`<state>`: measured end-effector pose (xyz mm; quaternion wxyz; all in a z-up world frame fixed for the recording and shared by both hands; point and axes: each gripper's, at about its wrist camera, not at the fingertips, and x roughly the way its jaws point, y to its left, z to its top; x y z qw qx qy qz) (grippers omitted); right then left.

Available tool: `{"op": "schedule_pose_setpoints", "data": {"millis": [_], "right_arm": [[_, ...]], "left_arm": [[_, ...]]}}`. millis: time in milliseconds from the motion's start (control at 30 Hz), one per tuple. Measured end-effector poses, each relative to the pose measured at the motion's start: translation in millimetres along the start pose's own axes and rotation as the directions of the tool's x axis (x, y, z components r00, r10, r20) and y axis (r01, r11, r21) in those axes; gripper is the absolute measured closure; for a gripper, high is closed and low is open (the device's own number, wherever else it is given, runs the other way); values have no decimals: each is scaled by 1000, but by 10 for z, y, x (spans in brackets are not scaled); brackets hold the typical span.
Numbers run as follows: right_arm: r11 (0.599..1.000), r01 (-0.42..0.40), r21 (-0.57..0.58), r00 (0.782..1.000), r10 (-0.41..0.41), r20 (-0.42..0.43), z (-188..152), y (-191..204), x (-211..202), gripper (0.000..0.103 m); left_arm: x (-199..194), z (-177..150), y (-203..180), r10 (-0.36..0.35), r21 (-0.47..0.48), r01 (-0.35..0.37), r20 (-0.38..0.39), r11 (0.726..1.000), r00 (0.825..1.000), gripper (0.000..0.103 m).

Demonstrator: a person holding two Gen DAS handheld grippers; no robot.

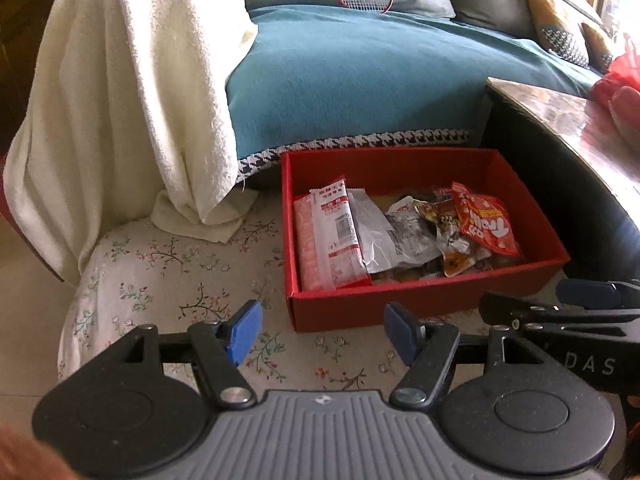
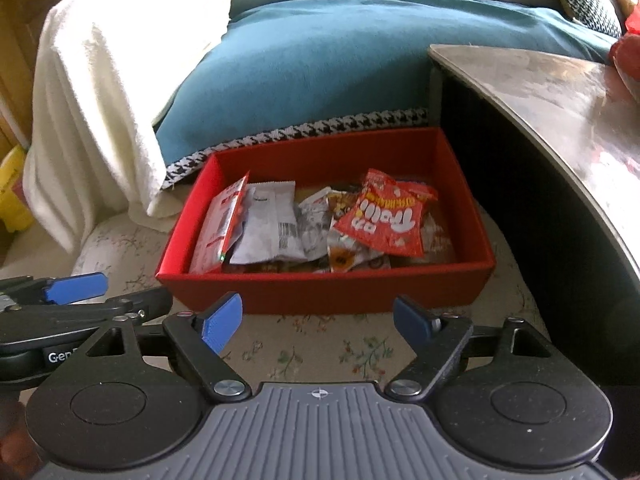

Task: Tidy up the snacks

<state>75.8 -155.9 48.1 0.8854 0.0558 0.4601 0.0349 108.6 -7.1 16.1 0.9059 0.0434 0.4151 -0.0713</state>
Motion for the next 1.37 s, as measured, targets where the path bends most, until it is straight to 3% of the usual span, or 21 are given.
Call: {"op": "schedule_pose_setpoints", "data": {"millis": [167, 700, 1367], "right_arm": [[1000, -10, 18, 1000, 10, 14, -71, -13, -123, 15], [1000, -11, 7, 1000, 11, 17, -298, 19, -327, 16], [1000, -17, 0, 1000, 17, 10, -471, 44, -427, 14]], "left_arm": [[-129, -84, -13, -22, 1, 22, 9, 1000, 1000, 42], [-394, -258, -72, 9, 77, -13, 49, 997, 999, 42], [-500, -409, -70, -5, 80, 1, 45, 997, 999, 41]]}}
